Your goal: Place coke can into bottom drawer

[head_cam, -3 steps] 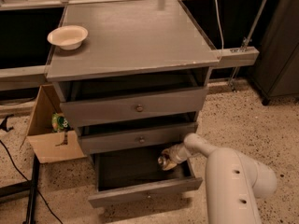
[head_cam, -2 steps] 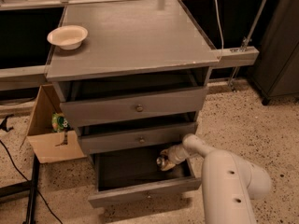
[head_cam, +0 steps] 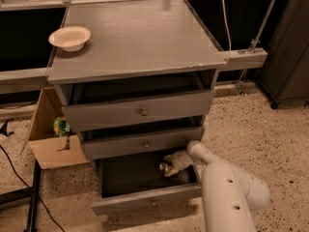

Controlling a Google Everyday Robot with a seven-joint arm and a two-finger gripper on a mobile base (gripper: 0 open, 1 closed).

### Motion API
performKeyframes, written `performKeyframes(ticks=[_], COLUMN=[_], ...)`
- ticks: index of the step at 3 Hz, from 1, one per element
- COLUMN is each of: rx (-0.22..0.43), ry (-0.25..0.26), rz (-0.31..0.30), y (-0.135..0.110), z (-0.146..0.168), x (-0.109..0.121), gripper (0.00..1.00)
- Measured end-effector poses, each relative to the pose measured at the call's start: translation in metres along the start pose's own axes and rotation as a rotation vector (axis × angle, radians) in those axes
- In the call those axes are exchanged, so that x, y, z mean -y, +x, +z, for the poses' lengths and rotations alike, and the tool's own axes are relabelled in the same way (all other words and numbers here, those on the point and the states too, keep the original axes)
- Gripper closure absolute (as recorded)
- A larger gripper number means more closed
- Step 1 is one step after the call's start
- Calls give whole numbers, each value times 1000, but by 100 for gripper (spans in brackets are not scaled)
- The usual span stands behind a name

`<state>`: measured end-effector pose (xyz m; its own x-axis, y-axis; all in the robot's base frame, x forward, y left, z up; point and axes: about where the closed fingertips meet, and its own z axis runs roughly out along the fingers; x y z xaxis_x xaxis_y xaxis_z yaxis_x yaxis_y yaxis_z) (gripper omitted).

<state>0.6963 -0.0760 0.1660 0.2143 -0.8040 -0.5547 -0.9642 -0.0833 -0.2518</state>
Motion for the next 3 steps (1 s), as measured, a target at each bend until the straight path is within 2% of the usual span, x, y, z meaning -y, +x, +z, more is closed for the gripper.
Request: performKeyframes(ticks=[2,3], rx=[17,16], ry=[29,32], rz=[17,16], y=[9,9], z=[14,14], x=[11,12], gripper=[100,74])
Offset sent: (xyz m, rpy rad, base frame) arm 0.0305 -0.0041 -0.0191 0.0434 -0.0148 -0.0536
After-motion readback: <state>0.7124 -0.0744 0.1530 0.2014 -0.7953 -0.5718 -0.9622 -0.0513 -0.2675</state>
